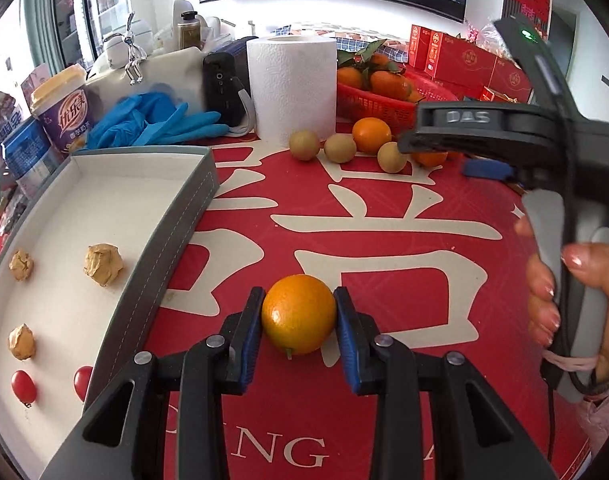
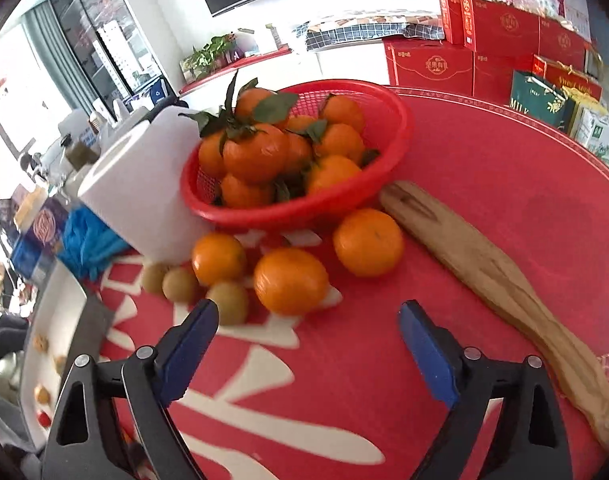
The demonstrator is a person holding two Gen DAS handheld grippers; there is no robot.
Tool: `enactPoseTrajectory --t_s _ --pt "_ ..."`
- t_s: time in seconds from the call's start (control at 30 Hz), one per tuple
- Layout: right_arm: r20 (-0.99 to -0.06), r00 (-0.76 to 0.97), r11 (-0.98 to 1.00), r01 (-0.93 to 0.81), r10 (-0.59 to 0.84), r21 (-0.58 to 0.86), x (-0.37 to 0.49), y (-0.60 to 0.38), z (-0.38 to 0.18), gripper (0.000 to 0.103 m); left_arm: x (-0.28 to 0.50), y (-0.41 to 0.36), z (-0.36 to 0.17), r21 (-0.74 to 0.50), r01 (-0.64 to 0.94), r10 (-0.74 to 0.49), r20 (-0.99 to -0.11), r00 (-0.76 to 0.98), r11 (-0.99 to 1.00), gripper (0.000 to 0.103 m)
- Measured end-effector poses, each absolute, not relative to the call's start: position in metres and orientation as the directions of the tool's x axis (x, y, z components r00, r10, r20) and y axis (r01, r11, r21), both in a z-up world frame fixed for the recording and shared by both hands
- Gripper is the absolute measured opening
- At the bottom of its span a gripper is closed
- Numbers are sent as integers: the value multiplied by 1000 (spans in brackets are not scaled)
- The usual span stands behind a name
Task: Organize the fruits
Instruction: 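Grasp an orange with the left gripper while the right gripper grasps a mandarin, then carry both oranges into the white tray and open both grippers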
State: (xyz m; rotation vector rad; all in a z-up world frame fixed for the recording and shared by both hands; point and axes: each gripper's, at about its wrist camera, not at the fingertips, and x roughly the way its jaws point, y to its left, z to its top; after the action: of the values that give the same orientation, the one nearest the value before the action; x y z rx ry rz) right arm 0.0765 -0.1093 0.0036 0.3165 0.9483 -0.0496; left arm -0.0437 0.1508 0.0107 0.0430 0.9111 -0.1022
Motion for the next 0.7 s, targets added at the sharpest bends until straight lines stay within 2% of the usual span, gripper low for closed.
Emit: enactPoseTrajectory --t_s 0.1,0.13,0.5,0.7 --pt "-783 595 931 152 181 331 82 -109 3 57 -43 151 10 -8 108 -73 -785 616 994 37" --pt "-774 599 919 153 206 363 82 -111 4 39 -42 151 11 -11 108 -75 -784 616 994 37" --pt "-772 577 899 140 266 414 39 -134 10 38 -63 169 37 -85 110 -136 -745 653 990 37" --pt "-750 580 895 77 317 438 28 -113 26 38 -79 195 60 -82 53 -96 -710 698 995 37"
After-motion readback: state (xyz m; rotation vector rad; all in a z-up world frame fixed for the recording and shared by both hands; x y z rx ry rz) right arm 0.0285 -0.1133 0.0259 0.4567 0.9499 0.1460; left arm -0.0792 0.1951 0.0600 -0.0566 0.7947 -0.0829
